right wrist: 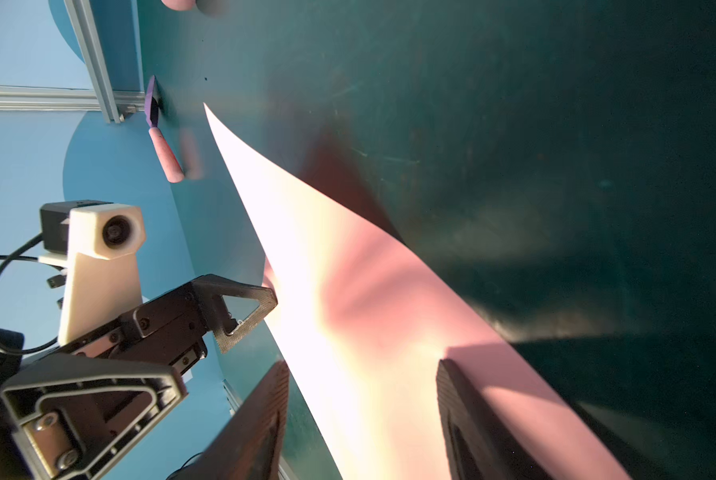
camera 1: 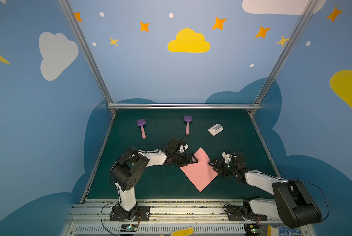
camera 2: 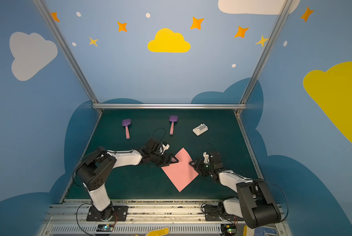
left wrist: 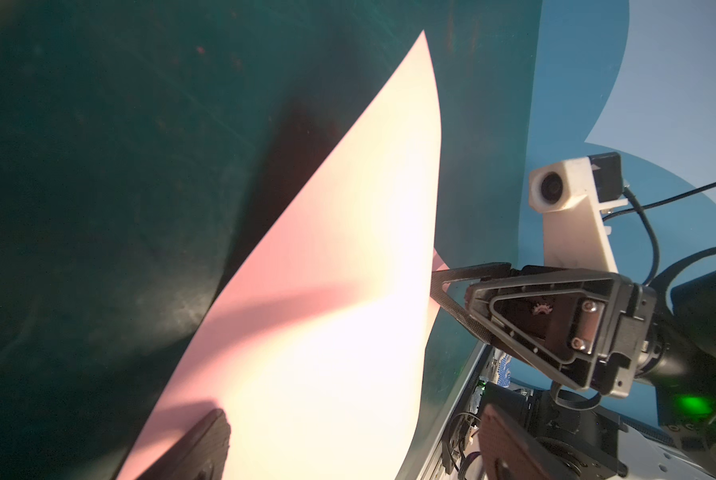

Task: Fold a paper plane with a square sheet of paper (fold left side to right side)
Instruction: 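Pinch opposite corners of the pink sheet with both grippers and lift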

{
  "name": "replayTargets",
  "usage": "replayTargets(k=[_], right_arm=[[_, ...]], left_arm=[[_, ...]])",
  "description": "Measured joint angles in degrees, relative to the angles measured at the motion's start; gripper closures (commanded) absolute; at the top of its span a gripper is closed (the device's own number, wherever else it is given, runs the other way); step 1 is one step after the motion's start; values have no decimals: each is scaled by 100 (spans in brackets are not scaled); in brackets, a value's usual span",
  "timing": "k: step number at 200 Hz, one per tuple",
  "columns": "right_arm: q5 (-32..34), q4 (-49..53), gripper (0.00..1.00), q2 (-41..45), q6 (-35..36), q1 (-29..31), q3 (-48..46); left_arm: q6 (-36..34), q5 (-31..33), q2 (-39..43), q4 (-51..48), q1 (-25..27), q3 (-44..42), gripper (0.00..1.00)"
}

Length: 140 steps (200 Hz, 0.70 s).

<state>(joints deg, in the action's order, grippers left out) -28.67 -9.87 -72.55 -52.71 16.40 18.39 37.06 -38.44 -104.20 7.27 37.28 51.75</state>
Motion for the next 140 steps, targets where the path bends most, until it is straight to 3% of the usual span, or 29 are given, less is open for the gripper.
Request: replayTargets(k=[77,110,140], right_arm=[[1309,2527,34,2044,-46,-153,-192],[1375,2544,34,2124,-90,-188,-258],[1108,1834,35,1633,-83,-236,-273]], left_arm=[[2,0,2,4,0,-2,5],[2,-2,0,7,0,-2,5],[2,-2,2,7,0,-2,5]])
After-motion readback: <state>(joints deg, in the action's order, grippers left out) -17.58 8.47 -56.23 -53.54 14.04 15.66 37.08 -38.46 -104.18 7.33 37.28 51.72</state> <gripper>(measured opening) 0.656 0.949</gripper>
